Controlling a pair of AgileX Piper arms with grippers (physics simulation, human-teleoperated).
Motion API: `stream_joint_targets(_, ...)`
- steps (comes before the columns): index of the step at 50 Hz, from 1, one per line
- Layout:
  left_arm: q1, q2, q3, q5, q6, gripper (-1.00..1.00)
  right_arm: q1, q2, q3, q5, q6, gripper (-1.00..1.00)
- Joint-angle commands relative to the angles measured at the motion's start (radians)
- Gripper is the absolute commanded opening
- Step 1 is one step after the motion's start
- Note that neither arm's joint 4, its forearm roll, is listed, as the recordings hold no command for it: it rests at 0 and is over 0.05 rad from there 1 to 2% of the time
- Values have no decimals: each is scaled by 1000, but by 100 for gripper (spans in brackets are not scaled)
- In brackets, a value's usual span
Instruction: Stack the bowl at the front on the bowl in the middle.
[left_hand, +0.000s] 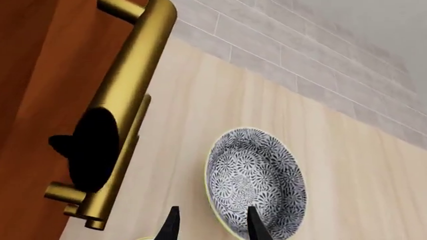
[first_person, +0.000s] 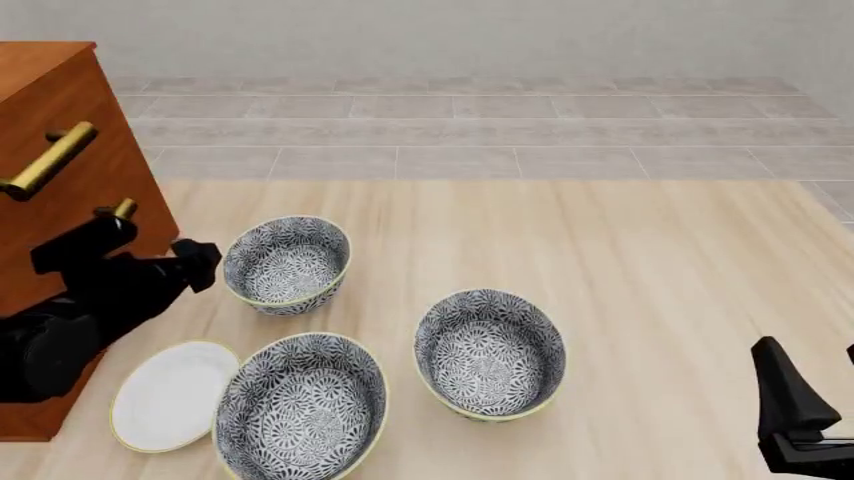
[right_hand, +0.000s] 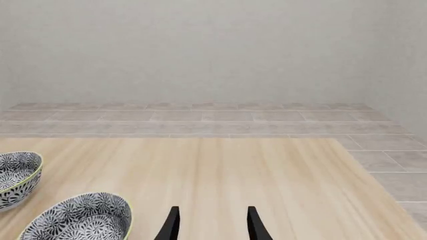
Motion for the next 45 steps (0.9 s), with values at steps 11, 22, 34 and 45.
stream_joint_targets(11,-6,86,-31,-25,4,100,0,0,0,0,0,100)
stream_joint_targets(22,-5,139,-45,-50,9,100,0,0,0,0,0,100)
stream_joint_targets(34,-16,212,-65,-85,8,100,0,0,0,0,0,100)
stream_joint_targets(45,-23,285,-89,-114,7,100,0,0,0,0,0,100)
